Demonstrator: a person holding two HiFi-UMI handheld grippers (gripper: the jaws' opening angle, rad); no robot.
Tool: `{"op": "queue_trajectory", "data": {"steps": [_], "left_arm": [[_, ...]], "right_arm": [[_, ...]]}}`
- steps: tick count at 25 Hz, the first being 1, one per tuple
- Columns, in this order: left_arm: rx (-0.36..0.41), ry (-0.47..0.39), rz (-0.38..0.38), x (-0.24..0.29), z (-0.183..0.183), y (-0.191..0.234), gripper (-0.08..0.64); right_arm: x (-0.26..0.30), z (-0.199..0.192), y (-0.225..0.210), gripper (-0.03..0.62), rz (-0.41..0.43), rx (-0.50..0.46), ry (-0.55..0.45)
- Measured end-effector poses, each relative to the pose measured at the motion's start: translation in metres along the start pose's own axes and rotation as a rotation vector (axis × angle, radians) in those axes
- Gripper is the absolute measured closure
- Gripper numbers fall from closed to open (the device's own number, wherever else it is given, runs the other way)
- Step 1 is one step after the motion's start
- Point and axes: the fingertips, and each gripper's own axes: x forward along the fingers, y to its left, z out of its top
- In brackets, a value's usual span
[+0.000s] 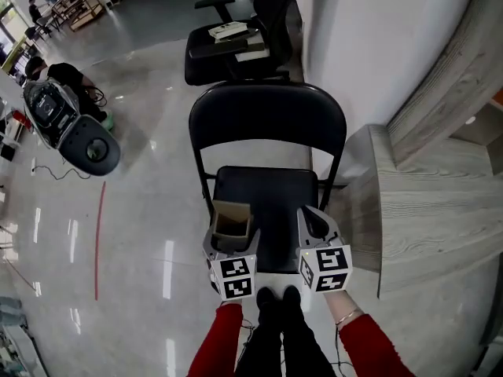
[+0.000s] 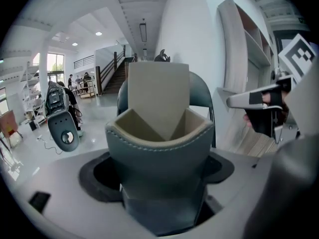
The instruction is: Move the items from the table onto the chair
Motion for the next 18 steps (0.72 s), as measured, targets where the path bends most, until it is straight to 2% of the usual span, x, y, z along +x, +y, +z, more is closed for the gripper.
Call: {"op": "queue_trajectory", "data": {"steps": [9,14,18], "left_arm": [[0.011,0.033,0.013,0.096,-0.096,-0.001,0.106],[-0.034,0.03,0.047,0.12,-0.128,0.001,0.104],[-0.03,0.022,0.045,0.124,-0.131,-0.002,0.104]], "right_arm": [[0.054,-0.096,-0.02,0.586,-0.012,0.022,0.001],[0.064,-0.116,-0.017,0.586,0.009,0.007,-0.021],[0.067,-0.121,-0.02,0.586,0.012,0.005,0.005]]}}
